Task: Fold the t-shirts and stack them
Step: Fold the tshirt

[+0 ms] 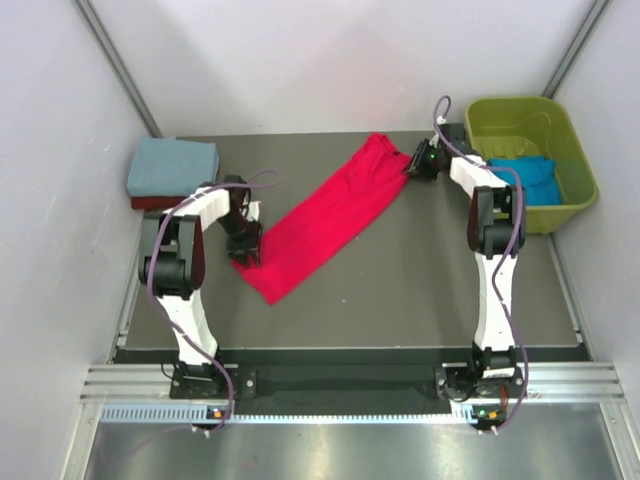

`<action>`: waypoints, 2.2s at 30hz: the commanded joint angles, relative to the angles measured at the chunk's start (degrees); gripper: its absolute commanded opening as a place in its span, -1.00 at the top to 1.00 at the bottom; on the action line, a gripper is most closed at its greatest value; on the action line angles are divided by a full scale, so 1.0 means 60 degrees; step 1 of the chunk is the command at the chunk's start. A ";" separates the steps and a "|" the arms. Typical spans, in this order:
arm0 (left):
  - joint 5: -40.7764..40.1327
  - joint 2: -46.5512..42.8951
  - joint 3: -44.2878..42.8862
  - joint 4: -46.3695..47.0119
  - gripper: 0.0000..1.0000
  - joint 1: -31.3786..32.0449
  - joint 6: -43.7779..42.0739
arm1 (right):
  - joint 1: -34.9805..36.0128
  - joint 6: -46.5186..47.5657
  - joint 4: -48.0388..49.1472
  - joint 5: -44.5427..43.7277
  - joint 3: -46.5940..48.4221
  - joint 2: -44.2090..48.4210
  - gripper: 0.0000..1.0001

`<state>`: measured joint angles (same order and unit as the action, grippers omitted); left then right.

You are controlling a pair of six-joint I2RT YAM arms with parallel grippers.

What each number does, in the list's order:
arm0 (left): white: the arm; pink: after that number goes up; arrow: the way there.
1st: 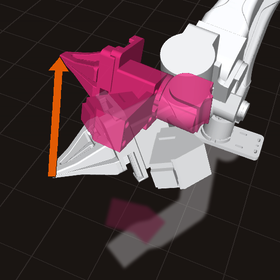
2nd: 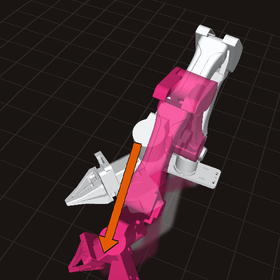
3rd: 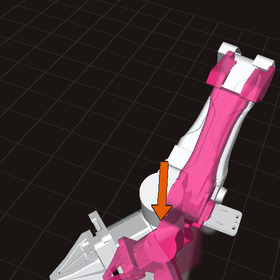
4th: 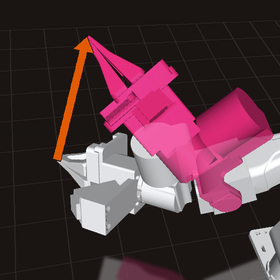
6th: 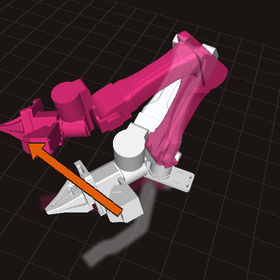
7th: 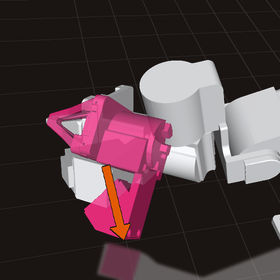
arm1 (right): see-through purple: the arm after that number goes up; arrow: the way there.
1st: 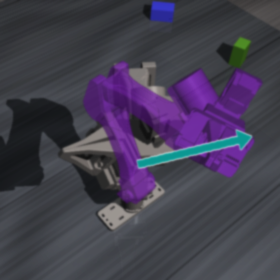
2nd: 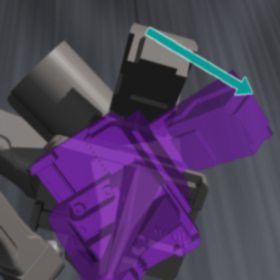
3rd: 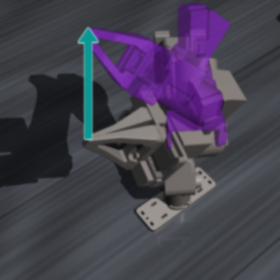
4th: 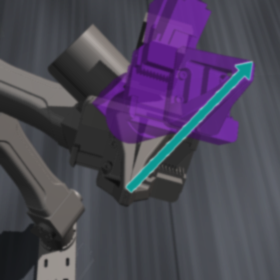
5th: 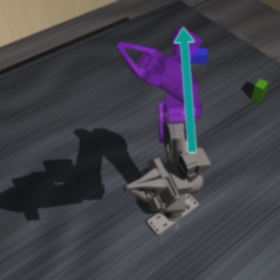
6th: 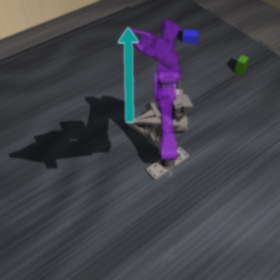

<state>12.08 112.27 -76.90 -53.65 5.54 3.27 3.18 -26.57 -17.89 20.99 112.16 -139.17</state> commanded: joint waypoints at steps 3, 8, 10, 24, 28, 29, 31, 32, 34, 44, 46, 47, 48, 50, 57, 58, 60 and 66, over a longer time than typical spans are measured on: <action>-0.0021 -0.0502 0.1169 0.0400 0.18 0.0877 0.0056 | 0.0319 0.0107 0.0271 -0.0715 0.1797 -0.0928 0.40; -0.0576 -0.1279 0.1685 0.0694 0.17 0.1464 0.0364 | 0.0554 -0.0069 0.0608 -0.0642 0.2517 -0.1326 0.36; -0.1057 -0.1280 0.1247 0.0404 0.14 0.1450 0.0233 | 0.0612 -0.0098 0.0638 -0.0613 0.2518 -0.1326 0.37; -0.1573 -0.0475 -0.0439 -0.0126 0.01 -0.0249 -0.0163 | 0.0422 0.0077 0.0608 -0.0423 0.1610 -0.0667 0.35; -0.1413 -0.0021 -0.0542 -0.0199 0.01 -0.0352 -0.0295 | 0.0422 0.0048 0.0652 -0.0394 0.1610 -0.0593 0.35; -0.1354 0.0067 -0.0571 -0.0199 0.01 -0.0352 -0.0325 | 0.0408 0.0048 0.0653 -0.0393 0.1610 -0.0579 0.34; -0.1324 0.0257 -0.0571 -0.0199 0.04 -0.0352 -0.0354 | 0.0407 0.0048 0.0653 -0.0408 0.1580 -0.0564 0.35; -0.1353 0.0316 -0.0571 -0.0214 0.05 -0.0367 -0.0369 | 0.0407 0.0062 0.0653 -0.0408 0.1566 -0.0564 0.34; -0.1339 0.0404 -0.0498 -0.0199 0.23 -0.0367 -0.0383 | 0.0408 0.0048 0.0667 -0.0437 0.1536 -0.0550 0.35; 0.0067 -0.0327 0.0804 -0.0434 1.00 -0.0338 -0.0354 | 0.0364 0.0209 0.0608 -0.0906 0.2136 -0.0988 1.00; 0.0359 -0.0560 0.1258 -0.0390 1.00 -0.0308 -0.0340 | 0.0378 0.0165 0.0711 -0.0979 0.2400 -0.1120 1.00; 0.0505 -0.0634 0.1405 -0.0404 1.00 -0.0265 -0.0340 | 0.0407 0.0165 0.0755 -0.0994 0.2517 -0.1193 1.00; 0.0681 -0.0737 0.1696 -0.0404 1.00 -0.0235 -0.0340 | 0.0436 0.0136 0.0784 -0.0994 0.2735 -0.1310 1.00; 0.1150 -0.0956 0.1961 -0.0317 1.00 -0.0032 -0.0325 | 0.0466 0.0107 0.0945 -0.1038 0.2942 -0.1428 1.00; 0.1575 -0.1045 0.1875 -0.0419 1.00 0.0950 -0.0310 | 0.0671 -0.0098 0.1355 -0.1023 0.3893 -0.2115 1.00; 0.1620 -0.1089 0.1875 -0.0419 1.00 0.1097 -0.0296 | 0.0700 -0.0099 0.1443 -0.1038 0.3967 -0.2204 1.00; 0.1620 -0.1118 0.1889 -0.0419 1.00 0.1244 -0.0252 | 0.0773 -0.0186 0.1516 -0.1067 0.4172 -0.2408 1.00; 0.1679 -0.1309 0.1948 -0.0346 1.00 0.1669 -0.0105 | 0.0905 -0.0362 0.1722 -0.1052 0.4510 -0.2849 0.96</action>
<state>21.19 107.33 -66.13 -54.04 14.79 2.09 8.08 -28.14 -11.97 16.78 135.63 -155.39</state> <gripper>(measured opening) 0.018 0.029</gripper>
